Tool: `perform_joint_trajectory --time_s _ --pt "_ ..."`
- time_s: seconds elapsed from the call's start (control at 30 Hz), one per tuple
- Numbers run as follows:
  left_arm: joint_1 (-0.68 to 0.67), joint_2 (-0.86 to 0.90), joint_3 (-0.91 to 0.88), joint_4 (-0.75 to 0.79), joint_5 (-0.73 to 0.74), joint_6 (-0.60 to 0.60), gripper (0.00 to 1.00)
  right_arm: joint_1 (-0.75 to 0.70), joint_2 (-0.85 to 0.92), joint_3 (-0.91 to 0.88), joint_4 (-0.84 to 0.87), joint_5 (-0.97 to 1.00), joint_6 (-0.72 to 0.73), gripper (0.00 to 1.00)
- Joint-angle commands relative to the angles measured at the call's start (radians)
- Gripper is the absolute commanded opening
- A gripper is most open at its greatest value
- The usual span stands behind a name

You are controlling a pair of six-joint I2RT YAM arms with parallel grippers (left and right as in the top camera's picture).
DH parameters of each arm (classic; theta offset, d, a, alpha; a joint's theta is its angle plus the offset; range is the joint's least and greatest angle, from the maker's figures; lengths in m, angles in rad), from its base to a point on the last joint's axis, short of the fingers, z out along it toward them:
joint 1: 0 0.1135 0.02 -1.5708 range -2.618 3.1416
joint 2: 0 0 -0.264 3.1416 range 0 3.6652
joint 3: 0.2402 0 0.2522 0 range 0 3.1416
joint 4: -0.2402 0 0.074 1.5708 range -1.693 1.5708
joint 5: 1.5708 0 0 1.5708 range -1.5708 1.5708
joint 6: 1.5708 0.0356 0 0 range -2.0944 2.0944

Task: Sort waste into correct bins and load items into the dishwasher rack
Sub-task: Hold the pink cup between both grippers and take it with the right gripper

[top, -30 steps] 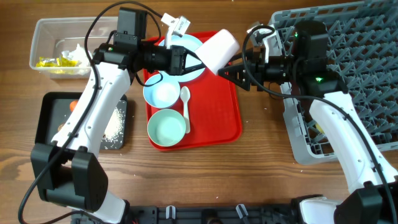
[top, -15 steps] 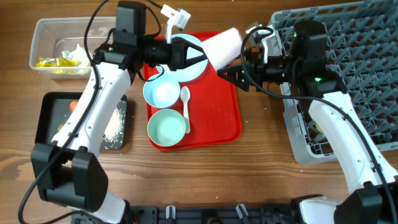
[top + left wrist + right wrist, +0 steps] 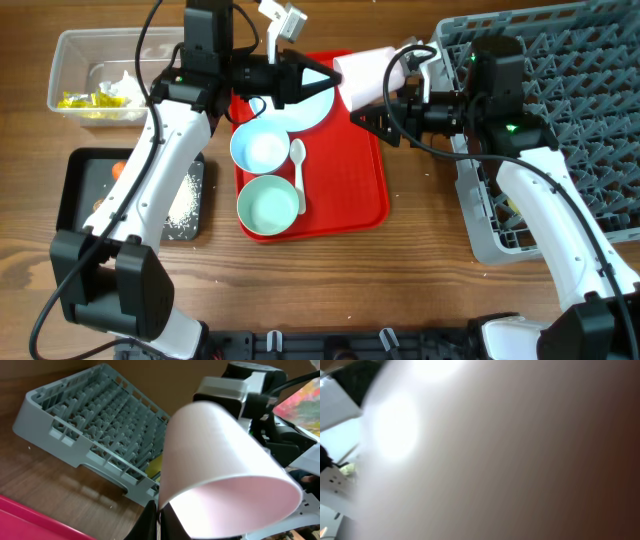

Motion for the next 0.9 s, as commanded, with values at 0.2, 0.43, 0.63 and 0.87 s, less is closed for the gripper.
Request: perform_joint_trajectory --time_s 0.2,0.43,0.63,0.87 --pt "-0.008 0.005 0.012 0.018 0.030 0.012 0.04 0.016 0.005 0.001 -0.022 0.070 -0.044 0.59" --pt "-0.009 0.005 0.012 0.018 0.030 0.004 0.05 0.113 0.005 0.001 0.010 0.102 -0.040 0.58" --pt "-0.009 0.005 0.012 0.018 0.030 0.004 0.04 0.114 0.005 0.001 0.012 0.114 -0.040 0.59" --pt "-0.008 0.005 0.012 0.018 0.030 0.004 0.04 -0.010 0.005 0.002 0.008 0.002 -0.041 0.68"
